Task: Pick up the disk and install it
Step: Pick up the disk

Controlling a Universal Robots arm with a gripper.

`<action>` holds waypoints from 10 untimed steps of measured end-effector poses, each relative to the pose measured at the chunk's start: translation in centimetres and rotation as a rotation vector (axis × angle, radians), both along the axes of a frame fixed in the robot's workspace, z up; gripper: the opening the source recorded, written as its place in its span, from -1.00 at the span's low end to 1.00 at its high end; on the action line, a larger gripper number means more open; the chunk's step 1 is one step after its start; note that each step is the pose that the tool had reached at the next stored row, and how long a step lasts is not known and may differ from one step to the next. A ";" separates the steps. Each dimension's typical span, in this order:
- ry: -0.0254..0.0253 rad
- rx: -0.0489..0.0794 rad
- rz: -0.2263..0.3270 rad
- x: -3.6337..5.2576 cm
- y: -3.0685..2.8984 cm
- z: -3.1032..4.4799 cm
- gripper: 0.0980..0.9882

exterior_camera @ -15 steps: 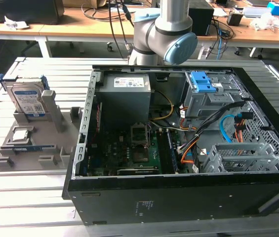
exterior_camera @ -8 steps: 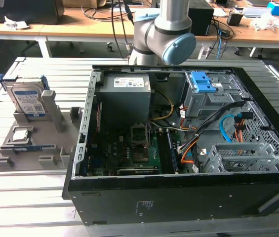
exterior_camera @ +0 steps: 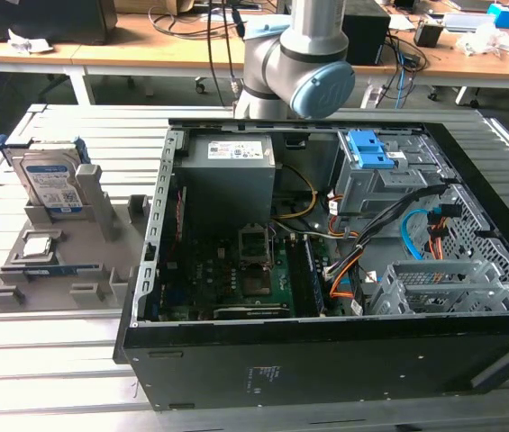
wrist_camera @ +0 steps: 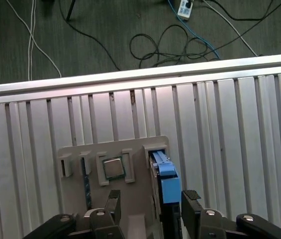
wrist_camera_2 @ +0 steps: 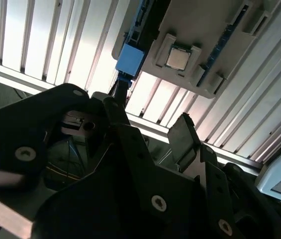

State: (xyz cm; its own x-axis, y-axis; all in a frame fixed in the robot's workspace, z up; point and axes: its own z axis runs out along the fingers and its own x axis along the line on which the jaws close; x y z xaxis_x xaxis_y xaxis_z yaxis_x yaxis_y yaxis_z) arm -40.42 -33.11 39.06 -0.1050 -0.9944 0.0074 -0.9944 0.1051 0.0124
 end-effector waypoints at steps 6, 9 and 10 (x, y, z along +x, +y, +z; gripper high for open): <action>-0.0001 -0.004 0.001 0.28 0.32 -1.61 0.13; -0.0001 -0.005 0.001 0.50 0.36 -2.05 0.13; 0.0000 -0.006 0.001 0.64 0.49 -2.31 0.13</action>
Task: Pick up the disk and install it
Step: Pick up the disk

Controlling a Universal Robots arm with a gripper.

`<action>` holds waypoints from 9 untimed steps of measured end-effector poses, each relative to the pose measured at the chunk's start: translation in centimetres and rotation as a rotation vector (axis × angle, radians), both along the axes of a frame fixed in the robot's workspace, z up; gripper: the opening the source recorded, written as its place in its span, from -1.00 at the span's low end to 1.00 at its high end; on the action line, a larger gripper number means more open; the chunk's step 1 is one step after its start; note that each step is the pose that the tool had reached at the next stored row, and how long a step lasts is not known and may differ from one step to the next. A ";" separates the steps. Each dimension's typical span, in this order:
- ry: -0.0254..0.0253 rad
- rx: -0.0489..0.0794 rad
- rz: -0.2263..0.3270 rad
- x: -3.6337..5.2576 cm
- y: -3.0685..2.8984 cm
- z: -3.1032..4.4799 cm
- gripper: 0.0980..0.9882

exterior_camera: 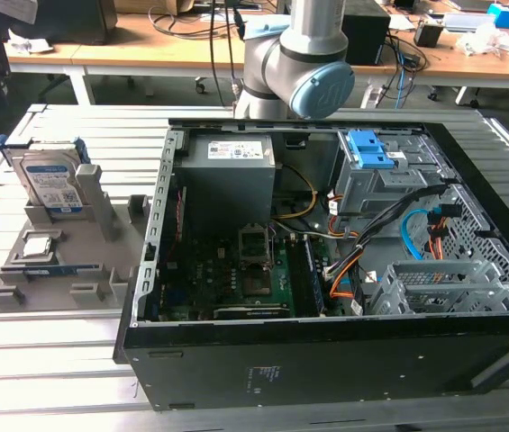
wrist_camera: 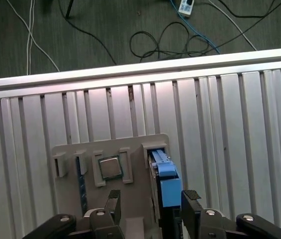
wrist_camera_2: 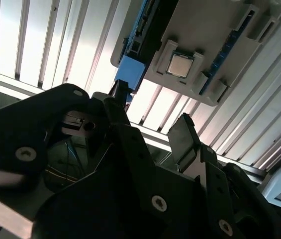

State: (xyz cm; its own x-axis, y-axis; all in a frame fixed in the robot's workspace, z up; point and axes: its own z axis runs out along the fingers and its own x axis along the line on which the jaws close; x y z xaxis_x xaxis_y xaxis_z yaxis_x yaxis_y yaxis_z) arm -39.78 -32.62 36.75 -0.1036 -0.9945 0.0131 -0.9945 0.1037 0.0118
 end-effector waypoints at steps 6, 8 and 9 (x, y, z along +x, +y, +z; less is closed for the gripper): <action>-0.0001 -0.004 0.033 0.42 0.60 -1.20 0.13; -0.0002 -0.010 0.052 0.54 0.79 -1.83 0.13; 0.0000 -0.011 0.056 0.60 0.85 -1.98 0.13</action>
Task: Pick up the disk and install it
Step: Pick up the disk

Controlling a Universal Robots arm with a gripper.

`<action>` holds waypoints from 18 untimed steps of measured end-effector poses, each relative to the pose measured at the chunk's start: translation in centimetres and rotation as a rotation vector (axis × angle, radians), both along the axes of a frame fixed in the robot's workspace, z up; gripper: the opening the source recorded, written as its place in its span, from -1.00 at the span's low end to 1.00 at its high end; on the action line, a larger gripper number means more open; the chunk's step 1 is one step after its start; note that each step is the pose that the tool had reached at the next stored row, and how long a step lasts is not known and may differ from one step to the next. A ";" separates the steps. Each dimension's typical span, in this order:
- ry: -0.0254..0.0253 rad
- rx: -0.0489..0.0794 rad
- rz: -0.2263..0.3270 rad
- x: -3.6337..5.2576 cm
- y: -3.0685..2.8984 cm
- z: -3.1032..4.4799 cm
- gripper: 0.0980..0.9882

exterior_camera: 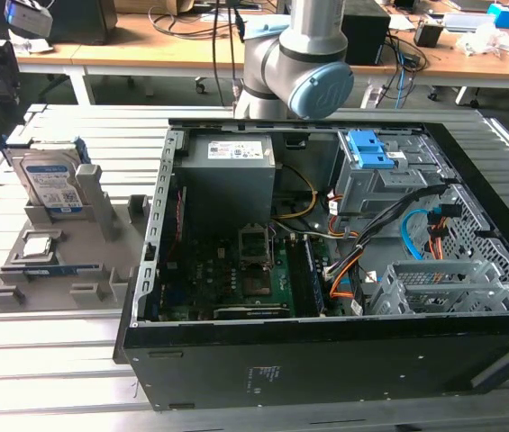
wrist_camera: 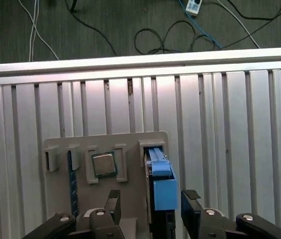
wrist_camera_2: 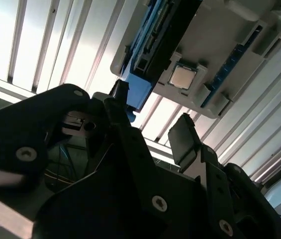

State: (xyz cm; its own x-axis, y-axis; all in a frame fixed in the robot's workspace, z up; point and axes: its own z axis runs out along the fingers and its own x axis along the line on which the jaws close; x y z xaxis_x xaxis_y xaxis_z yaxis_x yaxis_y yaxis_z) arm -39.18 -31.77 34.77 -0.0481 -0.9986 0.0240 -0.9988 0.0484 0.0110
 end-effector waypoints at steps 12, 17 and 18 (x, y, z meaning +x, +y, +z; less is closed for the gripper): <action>0.0000 -0.005 0.003 1.43 0.60 -2.77 0.13; 0.0000 -0.006 0.003 1.51 0.85 -3.73 0.13; -0.0001 -0.006 0.003 1.51 0.93 -3.91 0.13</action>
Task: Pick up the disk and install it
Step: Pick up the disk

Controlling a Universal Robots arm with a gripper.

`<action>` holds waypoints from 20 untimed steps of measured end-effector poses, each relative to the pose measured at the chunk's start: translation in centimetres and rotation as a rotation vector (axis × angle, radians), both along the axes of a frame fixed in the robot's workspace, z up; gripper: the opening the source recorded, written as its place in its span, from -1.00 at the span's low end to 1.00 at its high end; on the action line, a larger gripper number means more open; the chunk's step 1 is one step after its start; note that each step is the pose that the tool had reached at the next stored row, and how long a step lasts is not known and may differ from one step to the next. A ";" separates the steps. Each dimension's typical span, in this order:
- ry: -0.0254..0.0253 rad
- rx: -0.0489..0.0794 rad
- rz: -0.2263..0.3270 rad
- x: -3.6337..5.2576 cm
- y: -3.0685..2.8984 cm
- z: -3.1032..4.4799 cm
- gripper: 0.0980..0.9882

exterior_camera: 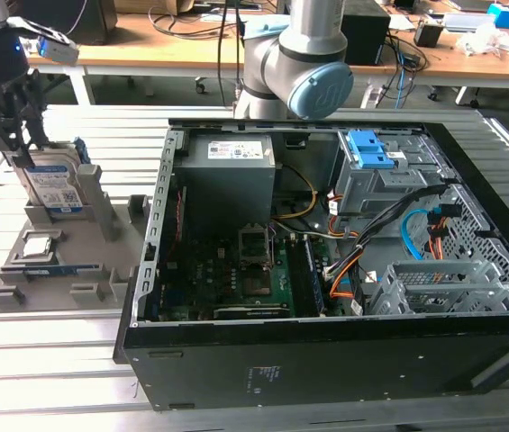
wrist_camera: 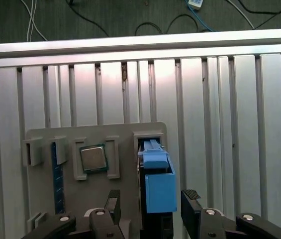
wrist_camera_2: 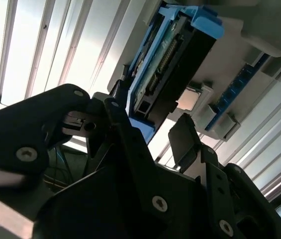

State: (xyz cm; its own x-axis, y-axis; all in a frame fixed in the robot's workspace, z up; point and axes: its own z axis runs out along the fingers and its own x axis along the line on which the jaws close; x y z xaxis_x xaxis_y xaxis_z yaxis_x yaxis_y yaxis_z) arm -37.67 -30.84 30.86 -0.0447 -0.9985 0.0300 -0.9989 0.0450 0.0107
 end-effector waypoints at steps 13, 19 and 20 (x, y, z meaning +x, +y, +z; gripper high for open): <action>0.0002 -0.001 0.001 0.04 0.16 -2.25 0.13; 0.0000 0.029 0.001 0.05 0.16 -2.26 0.13; 0.0000 0.034 0.001 0.05 0.16 -2.26 0.13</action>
State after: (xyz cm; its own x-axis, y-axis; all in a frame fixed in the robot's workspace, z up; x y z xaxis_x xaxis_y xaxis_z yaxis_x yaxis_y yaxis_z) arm -37.62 -30.68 28.60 -0.0437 -0.9990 -0.0045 -0.9990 0.0436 0.0122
